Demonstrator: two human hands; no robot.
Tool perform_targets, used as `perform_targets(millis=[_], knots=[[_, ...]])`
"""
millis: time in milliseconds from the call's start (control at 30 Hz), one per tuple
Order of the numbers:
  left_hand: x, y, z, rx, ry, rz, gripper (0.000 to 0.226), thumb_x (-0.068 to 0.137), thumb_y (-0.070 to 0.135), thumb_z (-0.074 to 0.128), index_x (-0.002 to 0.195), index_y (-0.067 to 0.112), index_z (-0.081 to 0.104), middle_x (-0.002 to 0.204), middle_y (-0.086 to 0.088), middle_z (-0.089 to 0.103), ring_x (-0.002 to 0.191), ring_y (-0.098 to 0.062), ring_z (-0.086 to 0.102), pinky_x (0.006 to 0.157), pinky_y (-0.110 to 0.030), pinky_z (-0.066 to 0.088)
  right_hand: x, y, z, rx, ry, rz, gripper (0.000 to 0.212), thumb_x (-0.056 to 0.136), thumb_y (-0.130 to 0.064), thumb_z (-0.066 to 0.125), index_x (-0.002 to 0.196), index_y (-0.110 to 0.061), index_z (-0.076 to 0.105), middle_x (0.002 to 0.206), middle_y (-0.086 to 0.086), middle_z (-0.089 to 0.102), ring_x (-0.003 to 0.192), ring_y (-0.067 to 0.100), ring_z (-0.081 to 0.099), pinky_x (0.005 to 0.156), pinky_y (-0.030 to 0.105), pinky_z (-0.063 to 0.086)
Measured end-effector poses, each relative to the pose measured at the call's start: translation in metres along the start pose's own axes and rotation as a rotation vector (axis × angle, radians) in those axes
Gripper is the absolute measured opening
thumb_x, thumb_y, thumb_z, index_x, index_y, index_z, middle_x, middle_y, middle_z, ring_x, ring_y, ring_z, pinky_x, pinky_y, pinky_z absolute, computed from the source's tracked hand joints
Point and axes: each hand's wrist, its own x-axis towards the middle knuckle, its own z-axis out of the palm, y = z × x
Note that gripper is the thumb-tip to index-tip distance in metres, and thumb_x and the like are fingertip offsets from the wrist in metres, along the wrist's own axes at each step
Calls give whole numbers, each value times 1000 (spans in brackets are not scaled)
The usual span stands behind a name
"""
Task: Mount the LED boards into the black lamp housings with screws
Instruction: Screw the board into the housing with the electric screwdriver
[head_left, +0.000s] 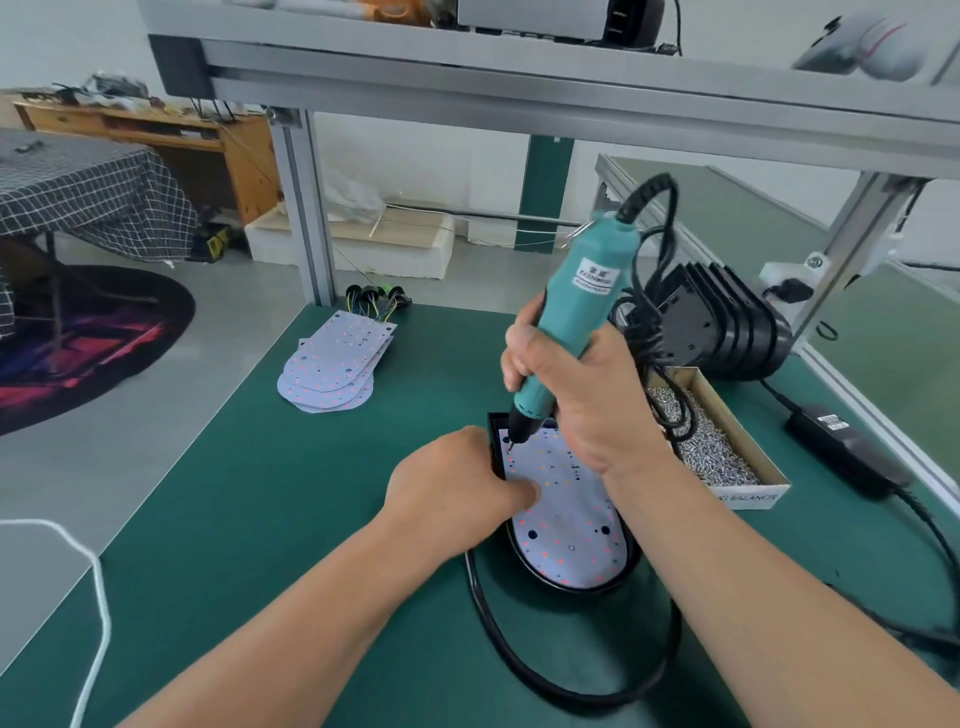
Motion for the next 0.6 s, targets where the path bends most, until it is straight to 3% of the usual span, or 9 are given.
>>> perform_targets(millis=[167,333,467,600], knots=[[0,1,0,22,-13,11,43,70,58,66,71,21,44,60,7,51,54,-18,49,51,-28,33,2,3,-2,-41,-105,78,22,93,-38,79,94,-22,64,76,2,60,71,28,54,75,46,49],[0,2,-4,24,-48,8,46,69,59,67,69,21,41,57,7,44,53,-18,43,51,-29,31,-3,-5,-5,17,-111,63,14,93,-18,76,105,-21,71,79,0,64,75,26,59,83,47,50],[0,2,-8,21,-66,12,49,73,59,69,67,20,39,53,9,44,52,-17,42,51,-29,31,-8,-24,-3,232,45,-65,12,94,-9,70,105,-14,67,75,3,57,71,26,54,81,44,48],[-3,-1,-14,-19,-167,41,53,75,63,73,70,20,44,59,9,47,55,-16,44,56,-31,34,-26,-35,-17,417,241,-109,8,99,-13,68,103,-15,62,80,5,49,73,23,49,84,41,50]])
